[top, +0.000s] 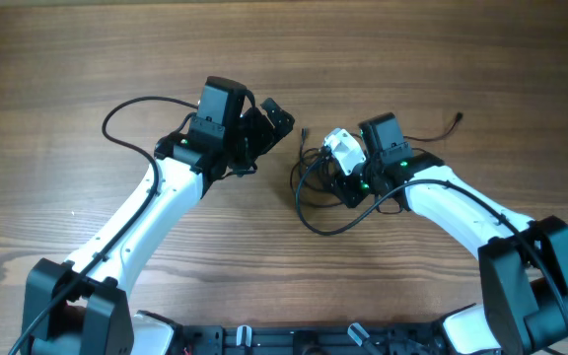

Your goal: Untangle cables

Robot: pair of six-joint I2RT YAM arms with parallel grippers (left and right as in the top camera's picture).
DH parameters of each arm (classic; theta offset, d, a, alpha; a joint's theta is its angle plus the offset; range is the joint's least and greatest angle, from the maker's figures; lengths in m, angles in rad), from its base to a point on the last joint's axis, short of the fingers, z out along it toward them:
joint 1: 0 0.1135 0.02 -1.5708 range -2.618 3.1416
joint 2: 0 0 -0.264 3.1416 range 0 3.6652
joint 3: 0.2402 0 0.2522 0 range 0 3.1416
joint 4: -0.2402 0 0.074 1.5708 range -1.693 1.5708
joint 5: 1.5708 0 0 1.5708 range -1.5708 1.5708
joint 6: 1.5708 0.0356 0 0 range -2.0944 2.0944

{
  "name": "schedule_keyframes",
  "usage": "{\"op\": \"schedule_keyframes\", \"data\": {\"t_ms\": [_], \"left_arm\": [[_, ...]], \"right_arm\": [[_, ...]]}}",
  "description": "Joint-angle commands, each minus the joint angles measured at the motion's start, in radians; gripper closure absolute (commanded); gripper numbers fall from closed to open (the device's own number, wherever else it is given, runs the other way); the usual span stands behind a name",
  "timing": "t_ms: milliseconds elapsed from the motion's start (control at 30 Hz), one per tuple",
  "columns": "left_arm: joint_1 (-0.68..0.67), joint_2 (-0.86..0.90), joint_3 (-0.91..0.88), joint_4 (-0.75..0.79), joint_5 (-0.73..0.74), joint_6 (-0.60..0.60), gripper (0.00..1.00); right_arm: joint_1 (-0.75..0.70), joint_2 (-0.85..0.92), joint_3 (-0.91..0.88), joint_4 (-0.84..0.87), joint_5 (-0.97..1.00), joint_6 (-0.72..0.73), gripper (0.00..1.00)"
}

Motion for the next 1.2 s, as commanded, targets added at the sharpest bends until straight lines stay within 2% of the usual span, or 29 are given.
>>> {"op": "schedule_keyframes", "data": {"t_ms": [0,100,167,233,300,433,533,767,800,833,867,900,1000,1033,1067,1167], "left_arm": [[-0.002,0.013,-0.007,-0.001,-0.017,-0.009,0.00],[-0.002,0.013,-0.007,-0.001,-0.017,-0.009,0.00],[-0.002,0.013,-0.007,-0.001,-0.017,-0.008,0.00],[-0.002,0.013,-0.007,-0.001,-0.017,-0.008,0.00],[-0.002,0.013,-0.007,-0.001,-0.017,-0.008,0.00],[-0.002,0.013,-0.007,-0.003,-0.017,-0.008,0.00],[-0.003,0.013,-0.007,-0.008,-0.013,-0.008,0.00],[-0.119,0.013,-0.007,-0.015,0.011,-0.001,0.05],[-0.140,0.013,-0.007,-0.016,-0.010,-0.001,0.04],[-0.147,0.013,-0.007,-0.016,-0.025,-0.002,0.04],[-0.150,0.013,-0.007,-0.016,-0.038,-0.010,0.03],[-0.150,0.013,-0.007,-0.016,-0.040,-0.010,0.03],[-0.150,0.013,-0.007,-0.021,-0.040,-0.016,0.01],[-0.150,0.013,-0.007,-0.032,-0.043,-0.036,0.00],[-0.150,0.013,-0.007,-0.048,-0.058,-0.066,0.00],[-0.146,0.013,-0.007,-0.056,-0.113,-0.130,0.00]], "right_arm": [[0.002,0.017,0.010,0.004,0.008,-0.004,0.69],[0.002,0.028,0.009,0.011,0.008,-0.006,0.63],[0.002,0.043,0.009,0.016,0.008,-0.006,0.63],[0.002,0.068,0.009,0.029,0.008,-0.005,0.73],[0.002,0.069,0.010,0.031,0.008,0.002,0.95],[-0.002,0.029,0.046,0.006,-0.005,0.133,0.96],[-0.002,-0.045,0.093,-0.060,-0.016,0.165,0.96],[-0.006,-0.131,0.105,-0.066,-0.012,0.382,0.95],[-0.009,-0.131,0.105,-0.062,-0.011,0.426,0.83],[-0.014,-0.131,0.105,-0.058,-0.012,0.447,0.82],[-0.016,-0.131,0.105,-0.056,-0.011,0.447,0.87],[-0.016,-0.131,0.105,-0.055,-0.011,0.447,0.95],[-0.016,-0.131,0.105,-0.055,0.009,0.454,0.95],[-0.016,-0.131,0.105,-0.057,0.039,0.468,0.92],[-0.016,-0.131,0.105,-0.069,0.041,0.466,0.81],[-0.013,-0.131,0.104,-0.135,0.015,0.470,0.71]]}}
